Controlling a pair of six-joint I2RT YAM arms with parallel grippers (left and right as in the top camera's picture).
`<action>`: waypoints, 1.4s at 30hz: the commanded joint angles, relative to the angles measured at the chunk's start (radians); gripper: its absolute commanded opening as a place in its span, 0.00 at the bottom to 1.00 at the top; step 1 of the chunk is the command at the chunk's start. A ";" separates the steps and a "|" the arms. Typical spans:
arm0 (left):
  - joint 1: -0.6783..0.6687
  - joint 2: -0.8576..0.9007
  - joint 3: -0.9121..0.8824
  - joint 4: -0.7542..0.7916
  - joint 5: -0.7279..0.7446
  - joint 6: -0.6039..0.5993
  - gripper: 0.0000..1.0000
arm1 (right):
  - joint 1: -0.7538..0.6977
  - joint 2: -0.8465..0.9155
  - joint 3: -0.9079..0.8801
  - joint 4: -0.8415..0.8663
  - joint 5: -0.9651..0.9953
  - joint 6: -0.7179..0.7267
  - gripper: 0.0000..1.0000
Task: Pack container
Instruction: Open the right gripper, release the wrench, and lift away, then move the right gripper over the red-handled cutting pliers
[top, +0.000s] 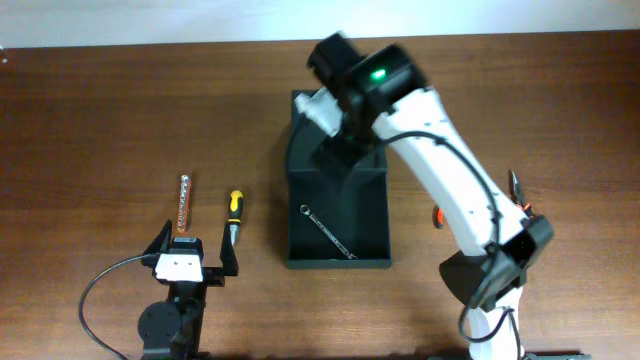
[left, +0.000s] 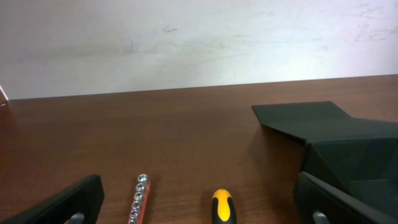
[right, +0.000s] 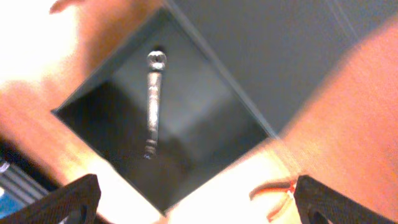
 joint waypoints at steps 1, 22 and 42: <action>0.002 -0.008 -0.008 0.000 -0.007 0.016 0.99 | -0.072 -0.059 0.080 -0.011 0.126 0.094 0.99; 0.002 -0.008 -0.008 0.000 -0.007 0.016 0.99 | -0.560 -0.487 -0.537 0.046 0.006 0.161 0.99; 0.002 -0.008 -0.008 0.000 -0.007 0.016 0.99 | -0.535 -0.486 -1.118 0.541 -0.072 0.188 0.99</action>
